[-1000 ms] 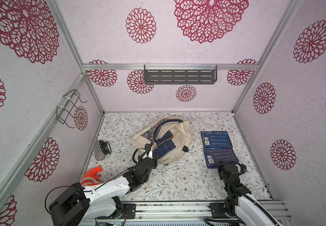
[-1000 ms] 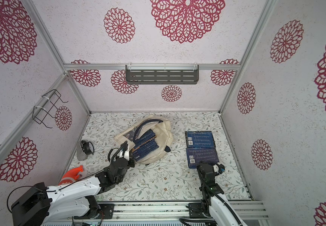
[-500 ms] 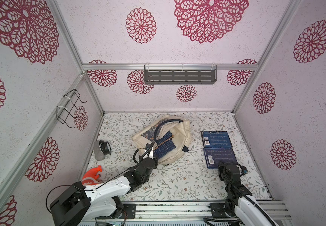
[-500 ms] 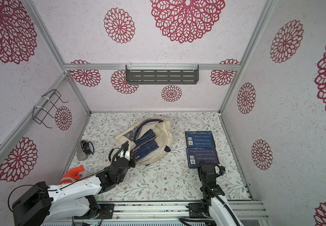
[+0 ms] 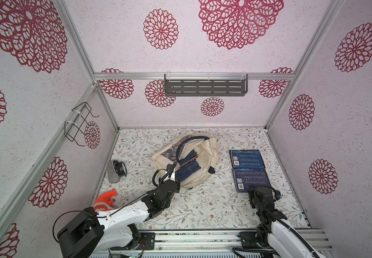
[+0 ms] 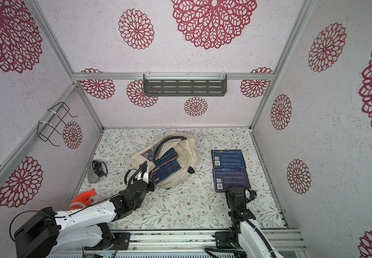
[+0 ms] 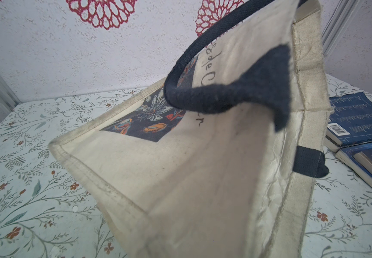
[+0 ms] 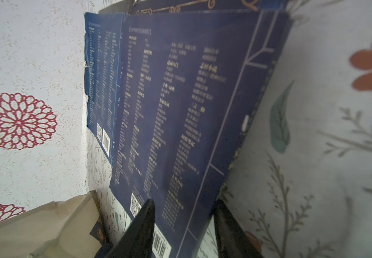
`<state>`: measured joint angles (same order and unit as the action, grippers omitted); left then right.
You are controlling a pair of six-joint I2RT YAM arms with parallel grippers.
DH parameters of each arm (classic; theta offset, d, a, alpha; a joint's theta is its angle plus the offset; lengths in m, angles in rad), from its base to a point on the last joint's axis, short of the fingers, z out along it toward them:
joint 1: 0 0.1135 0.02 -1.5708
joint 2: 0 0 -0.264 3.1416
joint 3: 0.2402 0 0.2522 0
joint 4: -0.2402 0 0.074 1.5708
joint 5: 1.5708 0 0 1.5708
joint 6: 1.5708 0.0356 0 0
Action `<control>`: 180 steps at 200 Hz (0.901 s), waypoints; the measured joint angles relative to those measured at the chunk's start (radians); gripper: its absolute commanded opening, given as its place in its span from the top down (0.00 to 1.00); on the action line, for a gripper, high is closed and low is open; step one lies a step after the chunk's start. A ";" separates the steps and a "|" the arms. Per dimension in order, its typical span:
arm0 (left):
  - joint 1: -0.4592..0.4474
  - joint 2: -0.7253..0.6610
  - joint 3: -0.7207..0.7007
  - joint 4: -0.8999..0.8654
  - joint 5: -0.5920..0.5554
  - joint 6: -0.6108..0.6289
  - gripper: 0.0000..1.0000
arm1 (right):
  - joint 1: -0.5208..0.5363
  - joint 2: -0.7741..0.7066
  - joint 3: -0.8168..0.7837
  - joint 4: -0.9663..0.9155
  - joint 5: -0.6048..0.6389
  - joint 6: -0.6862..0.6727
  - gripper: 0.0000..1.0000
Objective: Take out the books from the canvas bag
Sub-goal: Place the book on the book.
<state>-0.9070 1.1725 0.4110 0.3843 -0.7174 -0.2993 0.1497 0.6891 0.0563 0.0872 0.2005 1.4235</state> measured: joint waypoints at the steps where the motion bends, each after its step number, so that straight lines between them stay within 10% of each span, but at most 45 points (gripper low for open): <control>1: 0.000 0.000 0.000 0.000 0.000 0.000 1.00 | 0.000 0.000 0.000 0.000 0.000 -0.001 0.52; 108: -0.002 0.000 0.000 0.000 -0.007 0.002 1.00 | -0.003 -0.050 0.000 -0.025 -0.003 -0.050 0.40; 180: -0.003 -0.002 0.000 0.000 -0.008 0.005 1.00 | -0.005 -0.092 0.042 -0.110 -0.013 -0.096 0.01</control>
<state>-0.9100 1.1709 0.4110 0.3840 -0.7250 -0.2943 0.1452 0.5976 0.0978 -0.0227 0.1879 1.3277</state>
